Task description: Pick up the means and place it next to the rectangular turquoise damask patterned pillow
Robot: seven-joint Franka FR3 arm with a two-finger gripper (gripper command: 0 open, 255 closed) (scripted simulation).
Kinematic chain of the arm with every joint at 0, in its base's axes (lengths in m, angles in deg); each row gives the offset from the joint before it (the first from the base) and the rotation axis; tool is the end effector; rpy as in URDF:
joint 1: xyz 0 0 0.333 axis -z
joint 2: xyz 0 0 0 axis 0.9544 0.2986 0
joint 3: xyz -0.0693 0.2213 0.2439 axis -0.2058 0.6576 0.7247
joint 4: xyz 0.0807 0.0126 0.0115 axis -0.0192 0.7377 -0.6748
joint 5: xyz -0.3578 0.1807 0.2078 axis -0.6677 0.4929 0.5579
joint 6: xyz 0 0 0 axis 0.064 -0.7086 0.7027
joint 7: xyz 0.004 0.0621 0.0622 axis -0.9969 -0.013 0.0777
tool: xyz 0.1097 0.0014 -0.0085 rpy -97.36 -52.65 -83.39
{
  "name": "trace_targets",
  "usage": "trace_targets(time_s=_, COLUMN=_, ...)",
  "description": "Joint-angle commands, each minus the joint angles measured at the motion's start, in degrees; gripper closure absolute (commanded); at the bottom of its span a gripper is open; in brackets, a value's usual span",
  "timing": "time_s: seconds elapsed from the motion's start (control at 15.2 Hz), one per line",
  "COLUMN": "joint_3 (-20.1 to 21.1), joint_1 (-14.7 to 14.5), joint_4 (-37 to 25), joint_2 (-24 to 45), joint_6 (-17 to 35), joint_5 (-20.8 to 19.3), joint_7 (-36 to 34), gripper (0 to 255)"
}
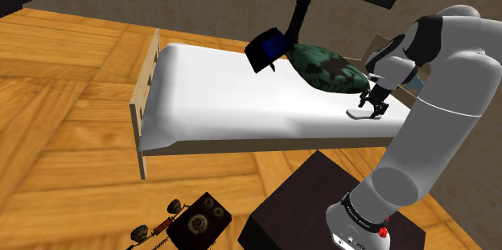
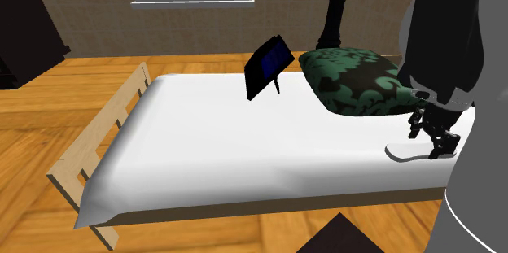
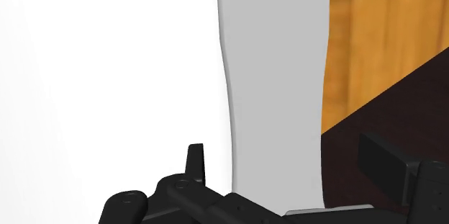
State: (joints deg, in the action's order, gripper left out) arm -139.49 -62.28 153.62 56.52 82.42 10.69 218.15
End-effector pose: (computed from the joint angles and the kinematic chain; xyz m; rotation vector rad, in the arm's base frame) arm 0.2016 -0.5619 0.3228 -2.7499 -1.4721 -0.0003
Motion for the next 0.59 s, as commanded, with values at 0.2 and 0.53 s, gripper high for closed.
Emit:
trace_targets(time_s=0.2, joint_3=-3.55, joint_1=-3.85, joint_4=-3.22, joint_2=-6.37, joint_6=-6.03, joint_5=-7.37, joint_7=-5.14, gripper=0)
trace_targets(time_s=0.53, joint_3=-3.44, joint_1=-3.75, joint_4=-3.22, joint_2=-6.40, joint_6=-6.03, joint_5=-7.40, joint_7=-5.16, gripper=0)
